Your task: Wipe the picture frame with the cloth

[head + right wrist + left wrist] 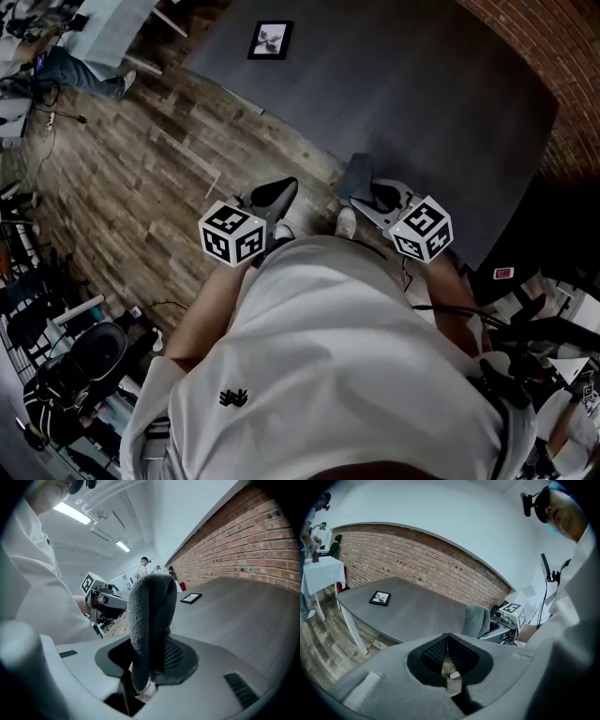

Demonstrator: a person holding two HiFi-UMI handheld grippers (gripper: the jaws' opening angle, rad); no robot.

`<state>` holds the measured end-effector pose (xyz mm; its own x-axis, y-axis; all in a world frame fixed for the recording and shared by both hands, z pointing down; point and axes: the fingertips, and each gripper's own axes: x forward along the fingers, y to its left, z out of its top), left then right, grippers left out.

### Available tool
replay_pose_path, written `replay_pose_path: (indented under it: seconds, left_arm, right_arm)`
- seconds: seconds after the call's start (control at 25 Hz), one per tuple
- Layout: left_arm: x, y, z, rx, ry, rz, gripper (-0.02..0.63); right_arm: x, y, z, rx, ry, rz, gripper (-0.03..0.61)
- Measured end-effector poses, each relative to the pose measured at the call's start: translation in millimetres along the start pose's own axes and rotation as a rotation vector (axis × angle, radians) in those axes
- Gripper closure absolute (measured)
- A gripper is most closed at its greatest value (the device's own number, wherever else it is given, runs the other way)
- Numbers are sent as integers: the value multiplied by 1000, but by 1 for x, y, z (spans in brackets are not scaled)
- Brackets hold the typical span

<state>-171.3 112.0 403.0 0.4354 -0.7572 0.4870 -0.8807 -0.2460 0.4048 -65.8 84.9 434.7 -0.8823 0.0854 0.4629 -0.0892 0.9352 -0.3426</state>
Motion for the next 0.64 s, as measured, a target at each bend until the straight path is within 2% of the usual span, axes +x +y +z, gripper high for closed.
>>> replay_pose_path:
  seconds: [0.16, 0.32, 0.64]
  left_arm:
    - [-20, -12, 10, 29, -46, -34, 600]
    - [-64, -5, 7, 17, -94, -20, 600]
    - [-143, 31, -56, -57, -81, 54, 600]
  right_arm:
    - [5, 24, 2, -23, 3, -8, 442]
    - [25, 55, 7, -54, 21, 1, 442]
    - [71, 124, 10, -117, 57, 34, 442]
